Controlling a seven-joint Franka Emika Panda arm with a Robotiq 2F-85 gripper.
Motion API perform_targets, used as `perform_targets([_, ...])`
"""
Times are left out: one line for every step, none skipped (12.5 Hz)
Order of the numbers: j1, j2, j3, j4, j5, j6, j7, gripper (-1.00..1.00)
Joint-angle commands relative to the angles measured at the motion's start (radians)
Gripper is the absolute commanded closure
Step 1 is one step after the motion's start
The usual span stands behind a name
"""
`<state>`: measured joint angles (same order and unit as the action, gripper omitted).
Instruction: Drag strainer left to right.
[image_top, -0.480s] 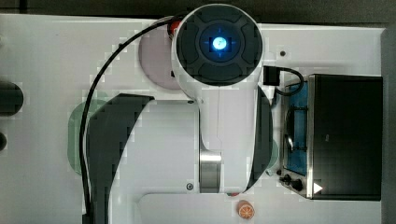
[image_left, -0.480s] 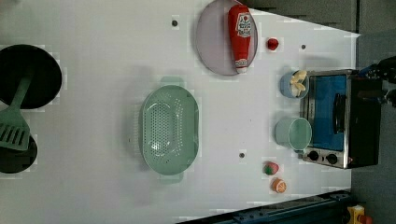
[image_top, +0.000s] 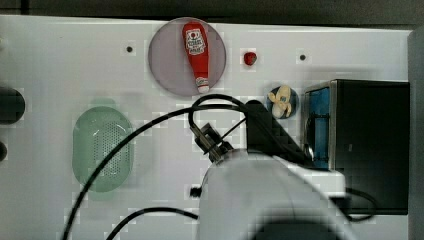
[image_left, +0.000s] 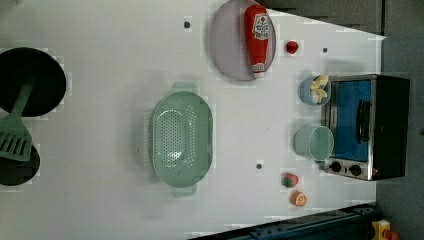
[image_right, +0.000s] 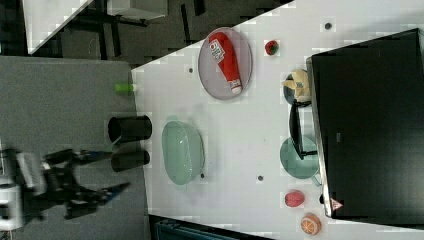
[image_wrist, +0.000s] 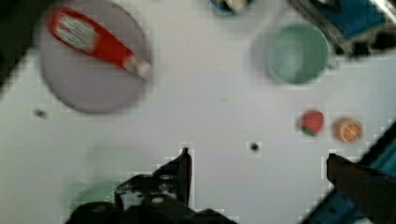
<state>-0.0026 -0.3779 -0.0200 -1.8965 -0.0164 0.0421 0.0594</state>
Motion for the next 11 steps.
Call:
perform_targets([0.028,0.08,0.084,-0.022,0.019,-0.018,0.049,-1.0])
perform_targets([0.036,0.101,0.128,-0.022,0.02,-0.017,0.087,-1.0])
perform_targets([0.043,0.124,0.175,-0.022,0.02,-0.017,0.149,-1.0])
perform_targets([0.049,0.148,0.225,-0.022,0.02,-0.016,0.229,-1.0])
perform_targets([0.054,0.176,0.279,-0.022,0.02,-0.009,0.326,-1.0])
perform_targets([0.057,0.204,0.332,-0.022,0.02,0.014,0.426,-1.0])
perform_targets([0.058,0.233,0.383,-0.023,0.02,0.053,0.523,-1.0])
perform_targets([0.059,0.265,0.432,-0.023,0.02,0.098,0.621,-1.0])
perform_targets([0.059,0.297,0.477,-0.026,0.02,0.146,0.72,-1.0])
perform_targets([0.06,0.332,0.518,-0.033,0.02,0.194,0.825,-1.0])
perform_targets([0.06,0.368,0.552,-0.045,0.02,0.242,0.934,-1.0])
